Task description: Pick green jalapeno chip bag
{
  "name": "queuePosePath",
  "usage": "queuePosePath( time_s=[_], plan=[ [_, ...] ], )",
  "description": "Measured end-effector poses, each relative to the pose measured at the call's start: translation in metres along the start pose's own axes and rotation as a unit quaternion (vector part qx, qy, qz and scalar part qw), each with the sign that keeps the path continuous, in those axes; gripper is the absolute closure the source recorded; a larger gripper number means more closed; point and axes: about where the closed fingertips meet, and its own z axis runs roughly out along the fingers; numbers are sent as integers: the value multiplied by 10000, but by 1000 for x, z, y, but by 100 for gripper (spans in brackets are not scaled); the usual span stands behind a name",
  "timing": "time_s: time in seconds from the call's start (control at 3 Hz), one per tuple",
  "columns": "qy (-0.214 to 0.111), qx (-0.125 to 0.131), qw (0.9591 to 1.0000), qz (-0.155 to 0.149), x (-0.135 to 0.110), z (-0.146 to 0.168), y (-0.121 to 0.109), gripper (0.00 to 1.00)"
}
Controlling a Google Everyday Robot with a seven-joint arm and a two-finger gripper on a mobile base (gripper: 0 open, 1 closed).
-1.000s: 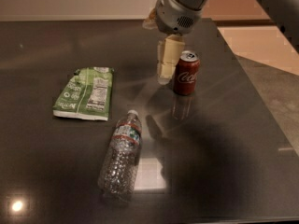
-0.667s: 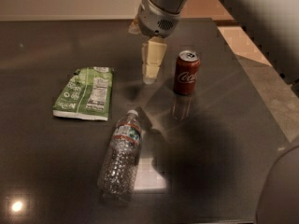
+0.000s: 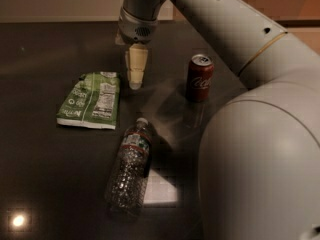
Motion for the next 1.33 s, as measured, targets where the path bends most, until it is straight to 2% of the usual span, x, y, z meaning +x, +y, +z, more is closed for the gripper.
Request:
queuePosePath(
  time_s=[0.33, 0.67, 1.0, 1.33],
  plan=[
    [112, -101, 9999, -19, -10, 24, -19, 0],
    [68, -47, 10000, 33, -19, 38, -27, 0],
    [-53, -91, 9999, 51, -32, 54, -25, 0],
    [-52, -245, 9997, -26, -43, 71, -17, 0]
  ],
)
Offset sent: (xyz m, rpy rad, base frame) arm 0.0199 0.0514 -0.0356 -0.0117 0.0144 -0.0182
